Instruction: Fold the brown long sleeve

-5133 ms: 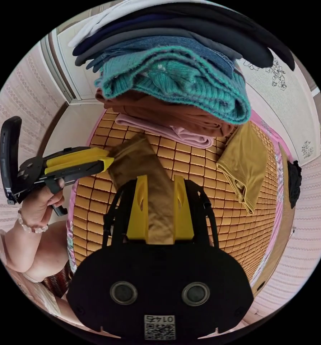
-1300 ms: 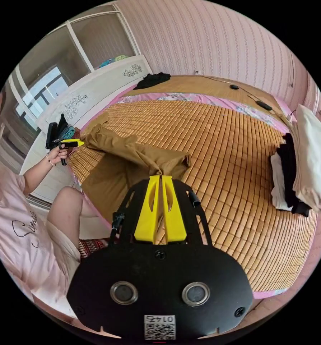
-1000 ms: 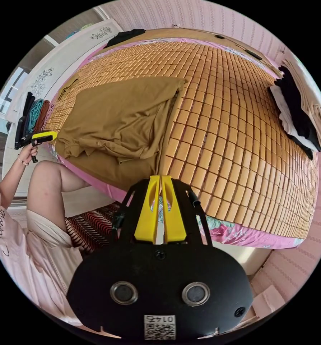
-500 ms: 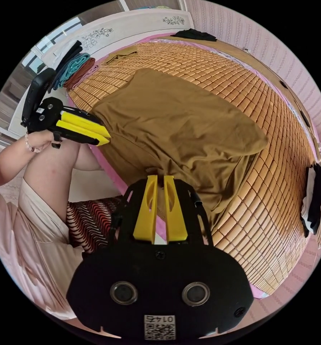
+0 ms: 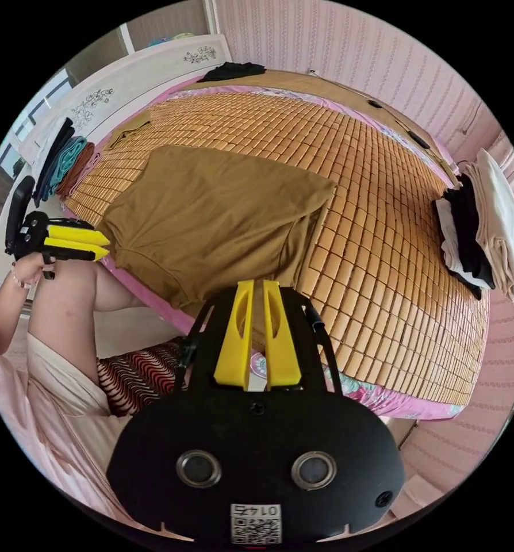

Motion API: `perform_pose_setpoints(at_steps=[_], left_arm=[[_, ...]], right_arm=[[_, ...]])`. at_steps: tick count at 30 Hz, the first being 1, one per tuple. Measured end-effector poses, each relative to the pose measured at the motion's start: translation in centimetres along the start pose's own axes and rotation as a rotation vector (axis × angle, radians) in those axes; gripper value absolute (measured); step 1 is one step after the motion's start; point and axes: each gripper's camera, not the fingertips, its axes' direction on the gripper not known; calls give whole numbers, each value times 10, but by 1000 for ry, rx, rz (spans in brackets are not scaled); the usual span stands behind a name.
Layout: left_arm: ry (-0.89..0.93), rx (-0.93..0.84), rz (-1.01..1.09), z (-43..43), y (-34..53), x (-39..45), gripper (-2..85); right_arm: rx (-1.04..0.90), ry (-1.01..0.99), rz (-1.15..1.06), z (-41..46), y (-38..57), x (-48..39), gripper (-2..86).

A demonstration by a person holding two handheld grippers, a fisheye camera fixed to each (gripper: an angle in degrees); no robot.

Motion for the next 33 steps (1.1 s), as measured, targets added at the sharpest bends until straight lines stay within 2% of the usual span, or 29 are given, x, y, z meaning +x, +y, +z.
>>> perform_pose_setpoints(at_steps=[4, 7, 9, 14, 17, 19, 23, 26, 27, 28, 29, 31, 32, 33], left_arm=[[-58, 32, -168, 9, 7, -35, 44], [-58, -37, -201, 26, 15, -44, 43], [-54, -13, -204, 27, 22, -42, 40], [-47, 1, -211, 25, 31, -36, 43], [-50, 96, -140, 3, 33, -15, 39], [22, 173, -53, -3, 27, 14, 36], [114, 144, 26, 28, 13, 55, 30], [103, 93, 54, 53, 13, 75, 10], [86, 44, 81, 63, 15, 81, 2], [64, 90, 125, 62, 22, 86, -4], [56, 87, 147, 64, 25, 89, -5], [53, 95, 167, 66, 31, 93, -8], [54, 95, 168, 67, 32, 93, -9], [50, 95, 178, 68, 34, 95, -9]], right_arm=[[-111, 55, 35, 31, -12, 5, -5], [-145, 70, 54, 35, -8, 5, -9], [-193, 147, 53, 42, -1, 3, -9], [-179, 80, 117, 40, -4, 12, -9], [-118, 42, 28, 24, -27, 4, -6], [-69, -37, -96, 19, -54, -11, -4], [-53, -181, -330, 40, -140, -59, -3], [-92, -87, -412, 71, -191, -89, -4], [-158, -39, -430, 95, -204, -94, -5], [-220, -24, -440, 111, -208, -96, -6], [-198, -55, -427, 115, -212, -91, -7], [-289, -88, -444, 119, -224, -85, -8], [-350, -93, -469, 118, -232, -84, -7], [-329, -52, -479, 113, -239, -82, -7]])
